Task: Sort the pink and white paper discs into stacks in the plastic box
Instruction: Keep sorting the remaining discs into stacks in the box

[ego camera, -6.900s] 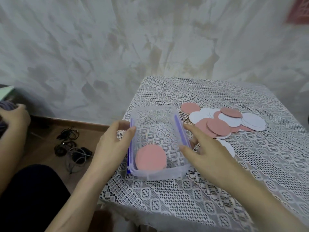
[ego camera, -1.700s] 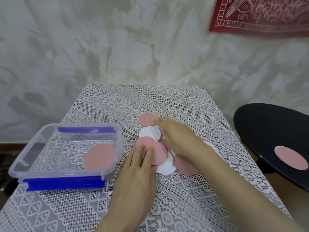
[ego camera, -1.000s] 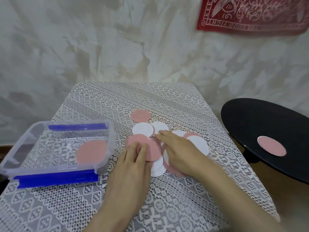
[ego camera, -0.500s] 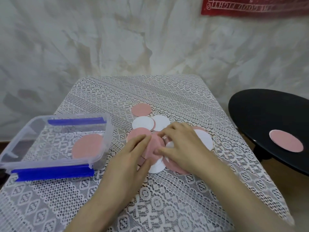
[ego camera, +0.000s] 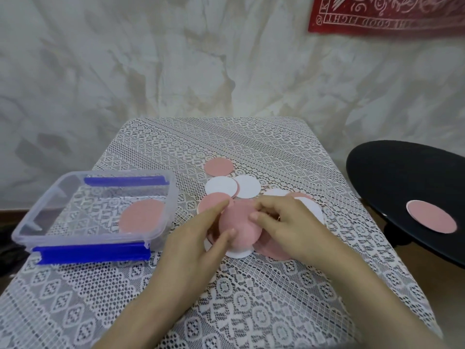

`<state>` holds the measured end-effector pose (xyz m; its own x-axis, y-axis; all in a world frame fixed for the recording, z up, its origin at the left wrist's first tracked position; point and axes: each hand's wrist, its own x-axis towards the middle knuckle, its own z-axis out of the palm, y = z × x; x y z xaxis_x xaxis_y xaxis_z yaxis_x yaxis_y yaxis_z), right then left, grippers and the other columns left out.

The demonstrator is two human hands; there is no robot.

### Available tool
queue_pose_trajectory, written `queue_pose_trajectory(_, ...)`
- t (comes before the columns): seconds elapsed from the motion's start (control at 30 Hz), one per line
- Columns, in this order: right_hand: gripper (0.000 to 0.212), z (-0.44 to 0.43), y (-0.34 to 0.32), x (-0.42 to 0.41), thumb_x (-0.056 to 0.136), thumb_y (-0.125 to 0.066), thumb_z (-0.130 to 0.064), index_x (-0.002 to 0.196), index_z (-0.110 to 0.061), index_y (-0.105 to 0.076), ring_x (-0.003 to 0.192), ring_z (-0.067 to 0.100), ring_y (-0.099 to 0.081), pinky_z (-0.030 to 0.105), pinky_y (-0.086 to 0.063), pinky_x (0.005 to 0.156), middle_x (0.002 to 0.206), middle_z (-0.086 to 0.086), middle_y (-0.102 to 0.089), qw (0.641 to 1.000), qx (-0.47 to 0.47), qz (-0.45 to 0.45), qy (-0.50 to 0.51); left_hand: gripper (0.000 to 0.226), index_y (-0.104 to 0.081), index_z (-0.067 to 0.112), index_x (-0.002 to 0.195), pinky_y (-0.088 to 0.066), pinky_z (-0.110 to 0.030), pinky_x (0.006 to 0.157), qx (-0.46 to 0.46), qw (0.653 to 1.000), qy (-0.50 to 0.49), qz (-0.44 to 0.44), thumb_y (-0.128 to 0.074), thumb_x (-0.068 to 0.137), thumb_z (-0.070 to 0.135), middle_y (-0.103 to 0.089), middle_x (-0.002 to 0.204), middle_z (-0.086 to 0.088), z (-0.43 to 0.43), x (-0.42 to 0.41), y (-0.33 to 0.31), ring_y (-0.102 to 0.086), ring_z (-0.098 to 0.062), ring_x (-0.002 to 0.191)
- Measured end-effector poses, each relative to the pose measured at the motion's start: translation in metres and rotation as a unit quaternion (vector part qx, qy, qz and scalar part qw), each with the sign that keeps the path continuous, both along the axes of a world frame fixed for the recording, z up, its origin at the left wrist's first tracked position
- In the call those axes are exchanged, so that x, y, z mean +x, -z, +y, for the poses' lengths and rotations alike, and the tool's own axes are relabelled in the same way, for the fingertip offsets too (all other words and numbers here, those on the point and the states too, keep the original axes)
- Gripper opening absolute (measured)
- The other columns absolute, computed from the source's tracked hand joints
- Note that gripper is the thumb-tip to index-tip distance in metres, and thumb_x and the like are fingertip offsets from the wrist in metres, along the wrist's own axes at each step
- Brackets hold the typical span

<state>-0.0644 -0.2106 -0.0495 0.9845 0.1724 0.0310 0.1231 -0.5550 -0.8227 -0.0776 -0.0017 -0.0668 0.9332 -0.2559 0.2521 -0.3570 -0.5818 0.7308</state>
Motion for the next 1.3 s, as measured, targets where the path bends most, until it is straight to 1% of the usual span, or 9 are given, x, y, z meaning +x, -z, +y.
queue_pose_trajectory(0.1, 0.014, 0.010, -0.001, -0.007, 0.098, -0.065, -0.016, 0.085, -0.013, -0.068, 0.042, 0.010, -0.048, 0.021, -0.038, 0.042, 0.061, 0.004, -0.060, 0.990, 0.114, 0.054, -0.056, 0.028, -0.065, 0.043, 0.119, -0.060, -0.033, 0.068, -0.060, 0.998, -0.016, 0.032, -0.064, 0.091, 0.046, -0.073, 0.096, 0.018, 0.003, -0.006, -0.005, -0.069, 0.000, 0.083)
queue_pose_trajectory(0.2, 0.019, 0.014, 0.000, -0.003, 0.096, -0.068, -0.023, 0.078, -0.021, -0.067, 0.047, 0.025, -0.054, 0.032, -0.046, 0.047, 0.064, 0.006, -0.067, 0.994, 0.104, 0.035, -0.028, 0.002, -0.067, 0.036, 0.094, -0.057, -0.037, 0.060, -0.114, 0.990, -0.036, 0.078, -0.065, 0.093, 0.036, -0.071, 0.081, 0.009, 0.008, -0.008, -0.006, -0.067, -0.007, 0.068)
queue_pose_trajectory(0.3, 0.014, 0.013, 0.002, 0.005, 0.095, -0.066, -0.036, 0.085, -0.029, -0.071, 0.071, 0.013, -0.066, 0.039, -0.055, 0.074, 0.075, -0.008, -0.071, 0.999, -0.027, -0.027, 0.034, 0.009, -0.064, 0.030, 0.086, -0.046, -0.029, 0.047, -0.110, 0.988, -0.051, 0.092, -0.062, 0.095, 0.031, -0.063, 0.061, 0.006, 0.014, -0.011, -0.005, -0.057, -0.010, 0.046)
queue_pose_trajectory(0.53, 0.022, 0.036, -0.008, 0.008, 0.087, -0.063, -0.046, 0.104, -0.032, -0.062, 0.086, 0.013, -0.057, 0.037, -0.051, 0.078, 0.097, -0.011, -0.055, 0.964, -0.263, -0.033, 0.004, 0.014, -0.059, 0.032, 0.086, -0.041, -0.023, 0.048, -0.070, 0.992, -0.045, 0.095, -0.056, 0.099, 0.030, -0.060, 0.056, 0.016, 0.020, -0.016, -0.001, -0.053, -0.006, 0.046)
queue_pose_trajectory(0.7, 0.023, 0.036, -0.004, 0.014, 0.085, -0.072, -0.040, 0.083, -0.027, -0.052, 0.074, 0.010, -0.057, 0.036, -0.049, 0.069, 0.083, -0.009, -0.061, 0.977, -0.210, -0.031, 0.032, 0.015, -0.058, 0.041, 0.100, -0.041, -0.024, 0.047, -0.082, 0.989, -0.030, 0.119, -0.052, 0.101, 0.027, -0.062, 0.057, 0.014, 0.017, -0.017, -0.002, -0.051, -0.004, 0.044)
queue_pose_trajectory(0.9, 0.019, 0.020, 0.009, 0.016, 0.101, -0.057, -0.033, 0.084, -0.023, -0.053, 0.071, 0.021, -0.059, 0.044, -0.051, 0.069, 0.075, -0.005, -0.064, 0.977, -0.172, -0.087, 0.091, 0.033, -0.057, 0.044, 0.116, -0.045, -0.029, 0.045, -0.106, 0.982, -0.044, 0.149, -0.047, 0.102, 0.016, -0.064, 0.054, -0.001, 0.014, -0.017, -0.006, -0.054, -0.007, 0.040)
queue_pose_trajectory(1.0, 0.024, 0.009, 0.004, 0.017, 0.101, -0.059, -0.027, 0.081, -0.014, -0.056, 0.057, 0.012, -0.058, 0.039, -0.045, 0.059, 0.071, -0.001, -0.063, 0.991, -0.025, -0.047, 0.125, 0.036, -0.057, 0.045, 0.118, -0.045, -0.031, 0.045, -0.109, 0.981, -0.050, 0.156, -0.043, 0.103, 0.016, -0.067, 0.059, -0.008, 0.012, -0.016, -0.007, -0.056, -0.008, 0.041)
queue_pose_trajectory(1.2, 0.012, 0.011, -0.004, -0.001, 0.099, -0.064, -0.019, 0.092, -0.010, -0.064, 0.039, 0.008, -0.055, 0.019, -0.039, 0.037, 0.055, -0.002, -0.058, 0.991, 0.108, 0.077, 0.035, 0.032, -0.056, 0.041, 0.126, -0.053, -0.028, 0.048, -0.151, 0.973, -0.049, 0.170, -0.042, 0.106, 0.020, -0.071, 0.066, -0.006, 0.003, -0.015, -0.007, -0.063, -0.017, 0.050)
queue_pose_trajectory(1.3, 0.008, 0.016, 0.000, -0.003, 0.093, -0.073, -0.023, 0.096, -0.021, -0.065, 0.044, 0.013, -0.057, 0.022, -0.042, 0.041, 0.061, 0.002, -0.060, 0.995, 0.077, 0.053, 0.017, 0.028, -0.057, 0.036, 0.126, -0.057, -0.034, 0.051, -0.179, 0.966, -0.021, 0.187, -0.052, 0.103, 0.020, -0.072, 0.079, -0.001, 0.000, -0.013, -0.007, -0.066, -0.021, 0.058)
